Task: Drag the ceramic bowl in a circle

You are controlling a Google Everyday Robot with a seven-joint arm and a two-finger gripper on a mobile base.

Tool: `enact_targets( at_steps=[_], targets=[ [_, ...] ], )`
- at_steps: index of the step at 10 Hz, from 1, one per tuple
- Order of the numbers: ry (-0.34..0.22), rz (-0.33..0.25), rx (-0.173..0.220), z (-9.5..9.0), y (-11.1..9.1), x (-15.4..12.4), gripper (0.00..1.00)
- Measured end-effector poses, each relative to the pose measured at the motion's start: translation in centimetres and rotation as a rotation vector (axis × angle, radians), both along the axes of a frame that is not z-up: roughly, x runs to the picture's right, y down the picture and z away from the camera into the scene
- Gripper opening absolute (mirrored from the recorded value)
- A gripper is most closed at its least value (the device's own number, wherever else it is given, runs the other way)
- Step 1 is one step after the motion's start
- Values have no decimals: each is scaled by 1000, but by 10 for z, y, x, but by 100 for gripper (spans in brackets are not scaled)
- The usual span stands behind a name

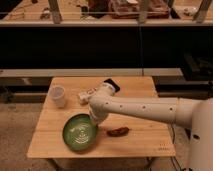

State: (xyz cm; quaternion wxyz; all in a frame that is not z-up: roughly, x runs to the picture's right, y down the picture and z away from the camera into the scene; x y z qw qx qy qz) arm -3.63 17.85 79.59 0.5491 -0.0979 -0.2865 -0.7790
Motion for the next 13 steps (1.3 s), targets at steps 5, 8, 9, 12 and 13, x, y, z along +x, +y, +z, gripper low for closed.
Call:
enact_targets(
  at_steps=[5,8,9,12,13],
  targets=[
    [-26,-41,18,2,-2,-37,0],
    [-46,-76,44,6,-8,-88,0],
    [-41,-68,45,11,-13,-93,0],
    [-14,-23,39,28,-32,-84,0],
    [-2,-5,38,37,-42,-68,0]
  ],
)
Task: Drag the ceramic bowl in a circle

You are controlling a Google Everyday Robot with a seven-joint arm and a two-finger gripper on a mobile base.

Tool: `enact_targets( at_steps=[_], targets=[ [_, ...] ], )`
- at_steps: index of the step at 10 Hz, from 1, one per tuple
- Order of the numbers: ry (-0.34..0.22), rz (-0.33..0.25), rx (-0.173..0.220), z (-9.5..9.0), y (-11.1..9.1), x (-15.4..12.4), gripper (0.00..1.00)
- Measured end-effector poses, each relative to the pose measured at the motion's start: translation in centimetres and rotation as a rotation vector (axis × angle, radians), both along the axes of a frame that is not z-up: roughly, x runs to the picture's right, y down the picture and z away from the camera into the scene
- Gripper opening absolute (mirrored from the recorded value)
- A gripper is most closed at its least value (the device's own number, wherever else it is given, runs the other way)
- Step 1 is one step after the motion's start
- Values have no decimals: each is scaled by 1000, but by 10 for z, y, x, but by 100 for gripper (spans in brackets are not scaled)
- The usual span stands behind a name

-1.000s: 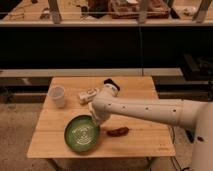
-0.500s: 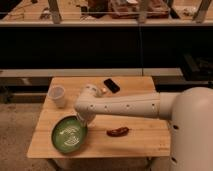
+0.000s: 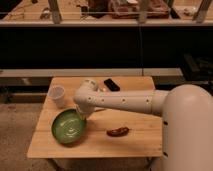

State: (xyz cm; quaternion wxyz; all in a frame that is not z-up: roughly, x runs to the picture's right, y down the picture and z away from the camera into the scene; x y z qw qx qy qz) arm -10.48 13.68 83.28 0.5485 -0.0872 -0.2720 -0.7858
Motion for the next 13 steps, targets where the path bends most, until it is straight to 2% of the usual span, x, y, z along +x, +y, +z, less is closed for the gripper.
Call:
enact_targets(
  at_steps=[2,4,6,10,12,13],
  targets=[
    [15,28,-7,9,-10,28,0],
    [36,66,-18,13,-16,34,0],
    [34,64,-27,5,-5,38,0],
    [15,37,-47,-37,42,53,0],
    [7,28,-47,-43,52,46,0],
    [1,15,-34,-42,49,31,0]
  ],
)
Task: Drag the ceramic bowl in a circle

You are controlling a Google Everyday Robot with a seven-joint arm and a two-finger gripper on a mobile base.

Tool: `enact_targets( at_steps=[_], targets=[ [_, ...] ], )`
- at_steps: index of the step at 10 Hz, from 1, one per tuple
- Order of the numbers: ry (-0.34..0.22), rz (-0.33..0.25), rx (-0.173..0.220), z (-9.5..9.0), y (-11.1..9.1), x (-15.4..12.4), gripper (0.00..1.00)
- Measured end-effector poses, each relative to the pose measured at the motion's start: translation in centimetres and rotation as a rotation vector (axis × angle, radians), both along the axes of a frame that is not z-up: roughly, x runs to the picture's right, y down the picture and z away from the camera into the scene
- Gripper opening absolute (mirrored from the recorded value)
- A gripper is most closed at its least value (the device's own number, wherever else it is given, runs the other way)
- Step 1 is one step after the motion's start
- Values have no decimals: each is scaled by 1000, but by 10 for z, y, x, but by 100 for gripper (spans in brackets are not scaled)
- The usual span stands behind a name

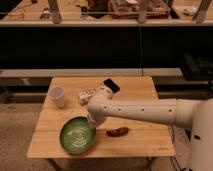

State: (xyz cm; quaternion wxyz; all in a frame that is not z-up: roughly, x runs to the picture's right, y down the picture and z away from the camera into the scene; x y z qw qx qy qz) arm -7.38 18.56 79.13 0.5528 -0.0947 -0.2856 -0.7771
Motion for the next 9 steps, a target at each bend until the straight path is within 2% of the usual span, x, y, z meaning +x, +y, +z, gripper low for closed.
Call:
enact_targets(
  at_steps=[3,5,7,9],
  targets=[
    [-14,-18,11,8,-10,-49,0],
    [-6,-6,14,17,-21,-62,0],
    [10,19,9,28,-33,-55,0],
    [31,48,7,46,-53,-36,0]
  ],
)
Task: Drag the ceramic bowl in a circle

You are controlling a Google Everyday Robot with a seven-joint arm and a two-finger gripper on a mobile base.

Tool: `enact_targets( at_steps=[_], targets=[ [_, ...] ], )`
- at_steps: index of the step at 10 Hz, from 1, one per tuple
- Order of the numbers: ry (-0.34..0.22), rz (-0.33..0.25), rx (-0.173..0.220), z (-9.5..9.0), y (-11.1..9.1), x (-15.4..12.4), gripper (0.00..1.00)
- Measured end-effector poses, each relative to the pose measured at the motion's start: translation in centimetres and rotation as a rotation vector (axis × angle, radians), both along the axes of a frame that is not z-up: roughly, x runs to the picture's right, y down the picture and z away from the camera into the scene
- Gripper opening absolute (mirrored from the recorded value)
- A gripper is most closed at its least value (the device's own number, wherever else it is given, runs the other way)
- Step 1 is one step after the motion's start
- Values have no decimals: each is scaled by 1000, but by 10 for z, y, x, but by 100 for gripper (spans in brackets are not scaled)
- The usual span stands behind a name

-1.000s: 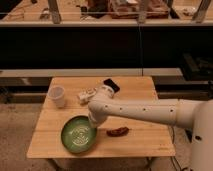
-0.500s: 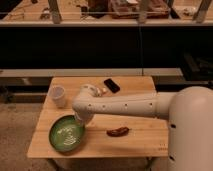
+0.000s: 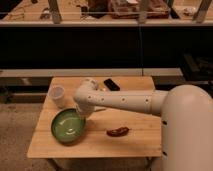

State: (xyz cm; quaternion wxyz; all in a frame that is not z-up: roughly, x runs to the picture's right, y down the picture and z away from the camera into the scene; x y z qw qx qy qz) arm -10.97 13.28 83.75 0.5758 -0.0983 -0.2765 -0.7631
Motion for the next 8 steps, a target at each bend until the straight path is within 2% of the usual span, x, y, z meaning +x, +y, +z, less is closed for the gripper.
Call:
enact_targets(
  at_steps=[2,4,7,8],
  targets=[
    [29,53,-11,19,-21,13,0],
    [39,70,-21,23,-26,22,0],
    [44,61,-31,7,-8,34,0],
    [41,50,-34,-8,8,36,0]
  ],
)
